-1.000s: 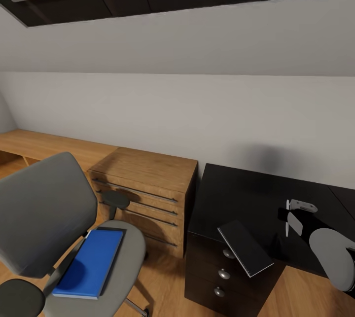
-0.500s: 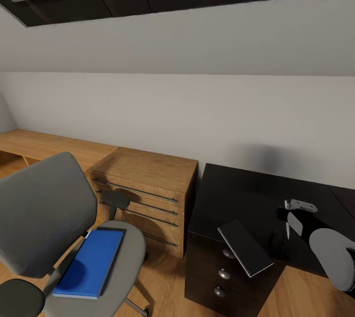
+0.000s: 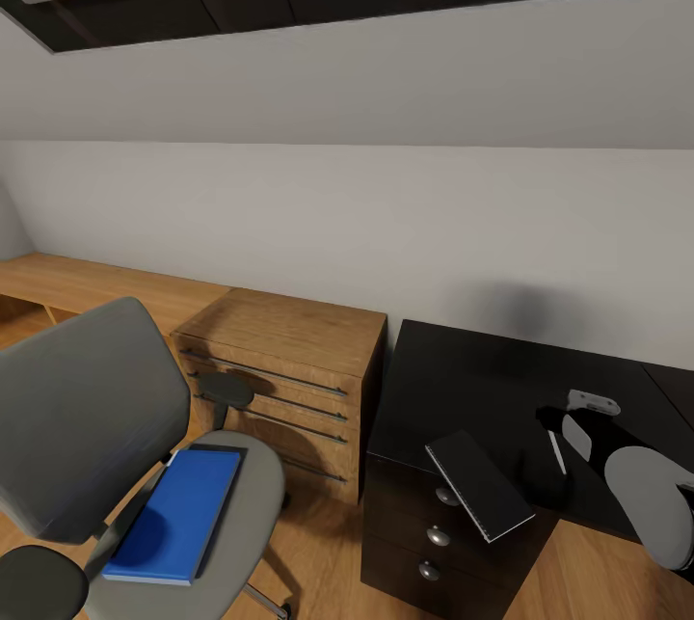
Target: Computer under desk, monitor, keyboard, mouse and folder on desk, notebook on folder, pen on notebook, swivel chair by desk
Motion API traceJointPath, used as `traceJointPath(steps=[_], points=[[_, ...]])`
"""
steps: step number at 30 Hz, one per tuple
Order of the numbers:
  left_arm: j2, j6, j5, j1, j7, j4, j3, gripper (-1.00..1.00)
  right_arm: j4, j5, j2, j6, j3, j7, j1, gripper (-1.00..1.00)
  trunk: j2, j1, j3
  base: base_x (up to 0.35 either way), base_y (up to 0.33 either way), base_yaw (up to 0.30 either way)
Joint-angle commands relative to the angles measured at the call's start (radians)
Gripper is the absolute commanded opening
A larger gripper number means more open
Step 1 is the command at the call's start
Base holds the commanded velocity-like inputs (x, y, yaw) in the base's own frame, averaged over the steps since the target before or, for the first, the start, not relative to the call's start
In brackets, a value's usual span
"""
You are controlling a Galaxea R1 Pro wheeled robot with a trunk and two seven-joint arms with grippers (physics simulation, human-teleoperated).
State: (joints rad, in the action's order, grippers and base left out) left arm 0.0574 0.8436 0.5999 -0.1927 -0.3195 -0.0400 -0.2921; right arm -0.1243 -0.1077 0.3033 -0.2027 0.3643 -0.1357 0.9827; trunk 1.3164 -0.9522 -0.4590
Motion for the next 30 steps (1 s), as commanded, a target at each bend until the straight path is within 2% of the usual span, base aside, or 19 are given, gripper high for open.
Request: traceJointPath(steps=[1,16,30], points=[[0.0,0.002,0.003,-0.001,-0.007,0.0,-0.009,1.0,-0.002,-0.01,-0.001,-0.006,0.007,-0.001,0.001,1.0,0.001,0.0,-0.001,0.0,0.0,0.0],[-0.001,0.001,0.003,-0.001,-0.005,0.0,-0.008,1.0,-0.052,0.002,-0.001,-0.015,0.011,0.006,0.001,1.0,0.001,0.0,0.003,0.0,0.0,0.0],[-0.004,-0.003,0.004,-0.001,-0.002,0.001,-0.007,1.0,-0.057,0.001,-0.004,-0.018,0.01,0.028,0.001,1.0,0.001,0.0,0.014,0.0,0.0,0.0]])
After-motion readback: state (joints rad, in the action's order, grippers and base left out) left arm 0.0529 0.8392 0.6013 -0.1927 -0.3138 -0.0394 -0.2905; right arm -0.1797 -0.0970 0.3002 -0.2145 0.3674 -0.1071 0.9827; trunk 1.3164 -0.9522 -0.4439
